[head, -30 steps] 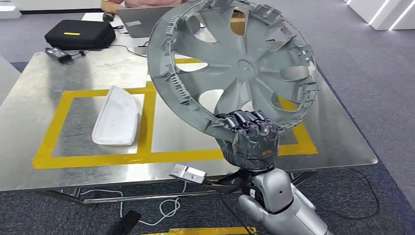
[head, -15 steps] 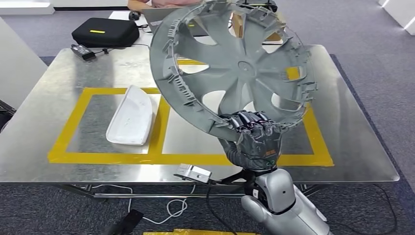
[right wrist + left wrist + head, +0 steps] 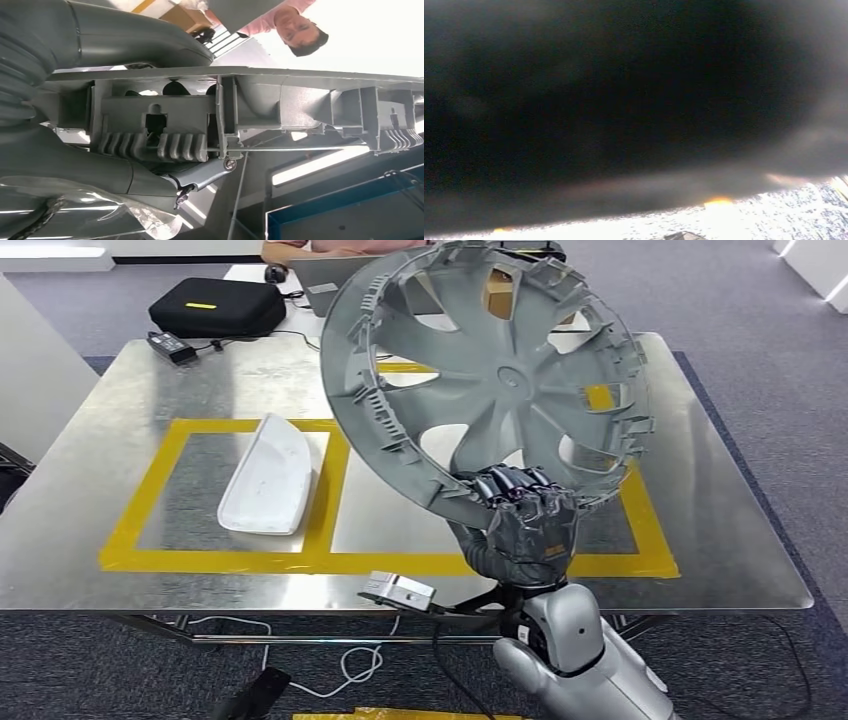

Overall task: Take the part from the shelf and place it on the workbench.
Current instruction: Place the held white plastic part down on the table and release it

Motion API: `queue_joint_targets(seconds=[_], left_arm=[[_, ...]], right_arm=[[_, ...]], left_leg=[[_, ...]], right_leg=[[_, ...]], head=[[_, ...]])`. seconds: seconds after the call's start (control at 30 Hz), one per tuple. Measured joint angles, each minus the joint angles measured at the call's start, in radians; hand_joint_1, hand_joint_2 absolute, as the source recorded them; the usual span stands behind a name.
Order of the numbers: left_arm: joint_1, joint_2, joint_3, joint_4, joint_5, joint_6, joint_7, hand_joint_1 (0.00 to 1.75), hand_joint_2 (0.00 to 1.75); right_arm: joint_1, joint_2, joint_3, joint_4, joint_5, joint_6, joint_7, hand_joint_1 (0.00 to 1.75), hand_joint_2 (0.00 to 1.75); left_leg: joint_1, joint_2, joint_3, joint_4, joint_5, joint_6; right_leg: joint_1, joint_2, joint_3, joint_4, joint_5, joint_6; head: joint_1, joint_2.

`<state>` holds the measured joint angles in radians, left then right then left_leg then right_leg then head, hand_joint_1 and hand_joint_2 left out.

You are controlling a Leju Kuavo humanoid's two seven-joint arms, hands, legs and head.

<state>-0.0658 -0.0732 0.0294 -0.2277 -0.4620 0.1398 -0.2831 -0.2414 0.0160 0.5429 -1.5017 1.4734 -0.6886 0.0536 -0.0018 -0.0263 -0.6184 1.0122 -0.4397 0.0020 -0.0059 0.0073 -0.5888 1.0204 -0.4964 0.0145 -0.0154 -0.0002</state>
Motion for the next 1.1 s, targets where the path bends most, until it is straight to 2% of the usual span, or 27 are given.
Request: queue_joint_targets(seconds=[0.23, 0.5, 1.1], left_arm=[[0.001, 0.001, 0.0, 0.0, 0.001, 0.0, 0.0, 0.0, 0.0], [0.004, 0.004, 0.0, 0.0, 0.011, 0.004, 0.0, 0.0, 0.0], [0.01, 0.014, 0.02, 0.0, 0.057, 0.001, 0.011, 0.0, 0.0]], right_arm=[[0.001, 0.0, -0.006, 0.025, -0.046, 0.003, 0.006, 1.75, 1.75], [0.018, -0.001, -0.053, 0.082, -0.191, 0.049, 0.047, 1.75, 1.75], [0.048, -0.019, -0.133, 0.168, -0.208, 0.175, 0.097, 1.75, 1.75]], left_leg=[[-0.004, 0.0, -0.001, 0.001, 0.0, 0.0], [-0.005, 0.0, -0.001, 0.002, -0.001, 0.001], [-0.005, 0.0, -0.001, 0.002, -0.001, 0.001]], right_leg=[[-0.005, 0.0, 0.0, 0.0, 0.001, 0.001], [-0.006, -0.001, 0.0, -0.001, 0.001, 0.001], [-0.005, -0.001, 0.0, -0.001, 0.001, 0.002]], head=[[0.0, 0.0], [0.0, 0.0], [0.0, 0.0]])
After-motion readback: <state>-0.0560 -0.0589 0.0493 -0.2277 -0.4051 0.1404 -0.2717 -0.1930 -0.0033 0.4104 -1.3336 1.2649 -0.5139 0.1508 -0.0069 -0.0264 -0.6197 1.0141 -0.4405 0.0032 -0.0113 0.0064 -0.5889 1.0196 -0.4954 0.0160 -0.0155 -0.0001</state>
